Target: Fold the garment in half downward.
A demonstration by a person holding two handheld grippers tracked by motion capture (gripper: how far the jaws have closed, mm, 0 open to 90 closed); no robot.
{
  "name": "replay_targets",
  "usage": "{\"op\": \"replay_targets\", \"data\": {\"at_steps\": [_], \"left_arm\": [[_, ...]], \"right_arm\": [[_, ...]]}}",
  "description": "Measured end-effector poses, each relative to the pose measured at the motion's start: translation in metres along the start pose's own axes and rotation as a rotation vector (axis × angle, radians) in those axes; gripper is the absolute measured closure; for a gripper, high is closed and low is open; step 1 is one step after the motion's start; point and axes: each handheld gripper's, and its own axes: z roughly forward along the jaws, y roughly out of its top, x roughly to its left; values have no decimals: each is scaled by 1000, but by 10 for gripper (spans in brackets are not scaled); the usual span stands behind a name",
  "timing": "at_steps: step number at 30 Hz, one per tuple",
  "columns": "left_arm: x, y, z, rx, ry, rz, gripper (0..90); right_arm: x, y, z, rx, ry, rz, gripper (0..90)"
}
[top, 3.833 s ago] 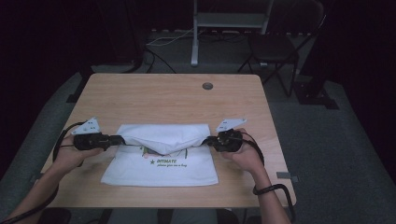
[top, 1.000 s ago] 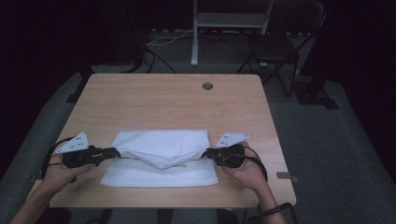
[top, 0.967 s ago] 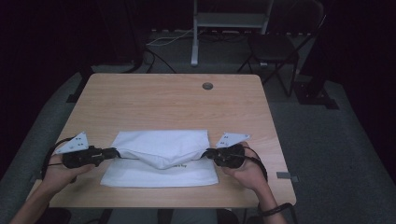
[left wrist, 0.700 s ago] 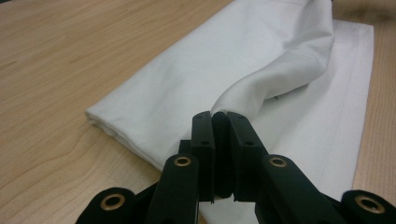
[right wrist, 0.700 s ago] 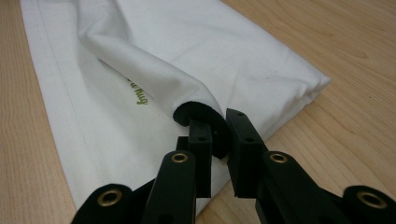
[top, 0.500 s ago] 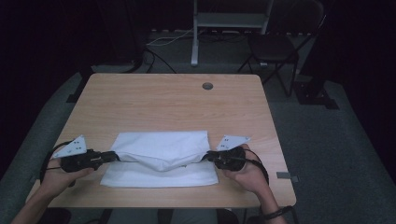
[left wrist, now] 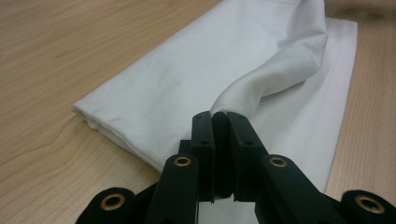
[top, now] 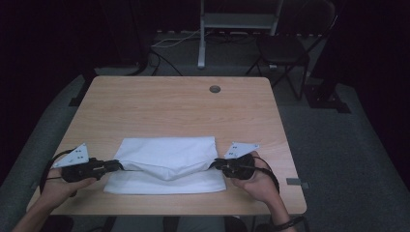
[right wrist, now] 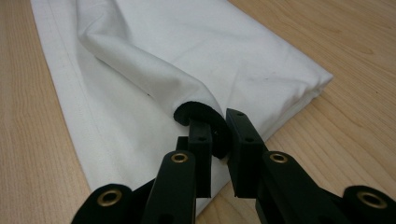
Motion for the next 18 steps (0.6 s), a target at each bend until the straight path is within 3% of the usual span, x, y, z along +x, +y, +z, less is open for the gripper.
{"op": "replay_targets", "data": {"at_steps": [18], "left_arm": [[-5,-1,-4,-4,-3,7,824]], "right_arm": [[4,-2,-4,7,3,-6,812]]}}
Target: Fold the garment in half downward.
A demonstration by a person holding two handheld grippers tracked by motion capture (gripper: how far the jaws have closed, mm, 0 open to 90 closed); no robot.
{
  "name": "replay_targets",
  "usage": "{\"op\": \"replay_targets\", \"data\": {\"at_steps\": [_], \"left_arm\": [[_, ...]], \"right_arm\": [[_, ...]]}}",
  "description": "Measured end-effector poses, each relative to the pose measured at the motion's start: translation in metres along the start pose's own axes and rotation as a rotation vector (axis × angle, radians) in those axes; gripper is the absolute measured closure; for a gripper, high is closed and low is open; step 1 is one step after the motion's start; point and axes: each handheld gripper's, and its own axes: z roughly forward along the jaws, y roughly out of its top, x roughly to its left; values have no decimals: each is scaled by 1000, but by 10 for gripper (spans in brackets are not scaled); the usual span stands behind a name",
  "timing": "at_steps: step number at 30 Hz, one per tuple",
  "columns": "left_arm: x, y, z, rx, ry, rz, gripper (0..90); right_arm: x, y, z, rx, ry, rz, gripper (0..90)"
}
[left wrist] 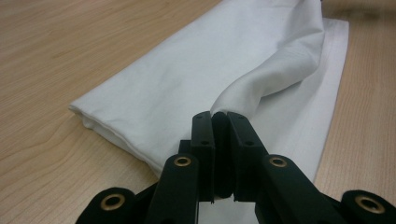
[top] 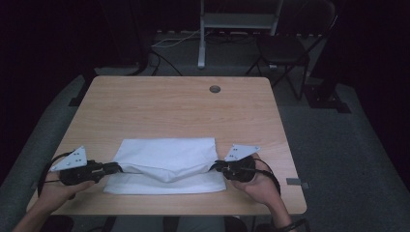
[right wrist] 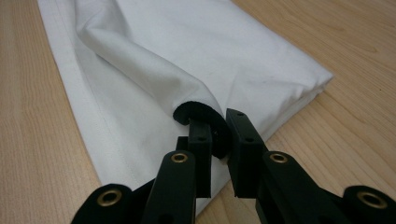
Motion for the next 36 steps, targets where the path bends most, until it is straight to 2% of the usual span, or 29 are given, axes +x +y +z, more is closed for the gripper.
{"op": "replay_targets", "data": {"at_steps": [26,36], "left_arm": [[-4,-3,-5,1,-4,8,823],[-5,-7,-3,42,-19,17,816]], "right_arm": [[8,-1,-2,7,8,-17,810],[10,-7,0,20,13,-14,806]]}}
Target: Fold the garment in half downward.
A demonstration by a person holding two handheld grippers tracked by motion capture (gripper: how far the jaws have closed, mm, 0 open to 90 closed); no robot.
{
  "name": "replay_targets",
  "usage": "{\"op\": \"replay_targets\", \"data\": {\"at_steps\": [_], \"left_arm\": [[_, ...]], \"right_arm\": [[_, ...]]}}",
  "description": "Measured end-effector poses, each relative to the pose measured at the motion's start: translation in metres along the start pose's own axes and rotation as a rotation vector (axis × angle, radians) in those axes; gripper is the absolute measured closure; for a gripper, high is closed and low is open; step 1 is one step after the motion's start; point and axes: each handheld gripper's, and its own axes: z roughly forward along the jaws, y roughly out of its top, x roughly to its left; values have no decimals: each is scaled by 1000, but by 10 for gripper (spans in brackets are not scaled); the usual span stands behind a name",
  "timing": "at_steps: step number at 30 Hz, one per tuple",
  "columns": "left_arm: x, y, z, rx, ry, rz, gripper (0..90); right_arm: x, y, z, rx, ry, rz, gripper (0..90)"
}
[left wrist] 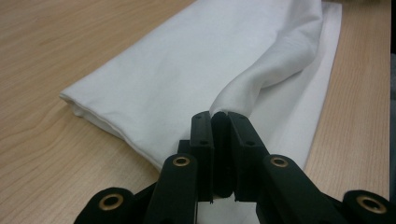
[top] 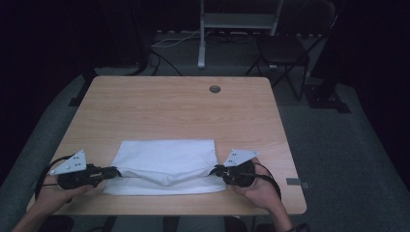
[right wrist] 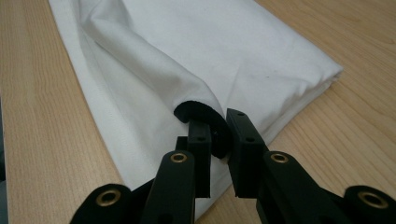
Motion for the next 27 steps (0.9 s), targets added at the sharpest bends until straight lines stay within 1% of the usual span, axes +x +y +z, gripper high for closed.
{"op": "replay_targets", "data": {"at_steps": [7,18,24,27], "left_arm": [[0,-3,0,16,-10,3,808],[0,-8,1,28,-18,-3,794],[-1,-9,0,36,-21,-4,792],[-1,-9,1,43,-28,-4,788]], "right_arm": [[1,-3,1,9,4,3,802],[3,-8,2,22,7,2,796],[3,-10,3,25,9,-8,788],[4,-11,4,36,12,-10,779]]}}
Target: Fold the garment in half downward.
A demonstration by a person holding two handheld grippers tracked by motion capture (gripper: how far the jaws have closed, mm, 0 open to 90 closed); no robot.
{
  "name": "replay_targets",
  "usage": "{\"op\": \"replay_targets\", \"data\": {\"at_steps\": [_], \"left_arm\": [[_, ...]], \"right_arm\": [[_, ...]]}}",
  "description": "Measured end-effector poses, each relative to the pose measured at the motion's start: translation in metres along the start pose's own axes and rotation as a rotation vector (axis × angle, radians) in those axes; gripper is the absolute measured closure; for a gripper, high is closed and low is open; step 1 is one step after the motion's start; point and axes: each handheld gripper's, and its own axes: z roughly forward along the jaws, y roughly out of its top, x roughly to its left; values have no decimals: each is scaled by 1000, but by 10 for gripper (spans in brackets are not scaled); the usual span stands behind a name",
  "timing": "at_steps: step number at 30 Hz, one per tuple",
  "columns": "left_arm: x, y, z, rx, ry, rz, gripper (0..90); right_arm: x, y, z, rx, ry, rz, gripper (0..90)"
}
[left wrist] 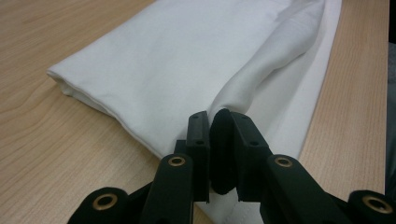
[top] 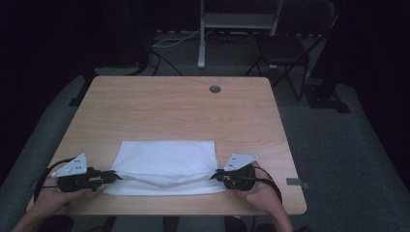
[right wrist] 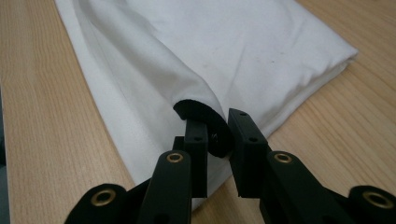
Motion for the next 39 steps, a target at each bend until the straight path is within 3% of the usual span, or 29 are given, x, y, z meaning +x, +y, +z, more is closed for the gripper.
{"op": "replay_targets", "data": {"at_steps": [7,12,27,33,39], "left_arm": [[0,-2,0,14,-19,-3,761],[2,-4,-4,-7,-34,-18,733],[21,4,-18,-65,7,-66,679],[28,17,-5,-72,16,-73,668],[19,23,21,22,-25,-23,663]], "right_arm": [[0,-2,-1,16,1,-3,760],[-1,-5,-5,24,-7,-5,738],[-16,-3,-30,-38,-60,24,656],[-17,8,-23,-50,-67,23,617],[-13,19,-2,-23,-53,9,583]]}}
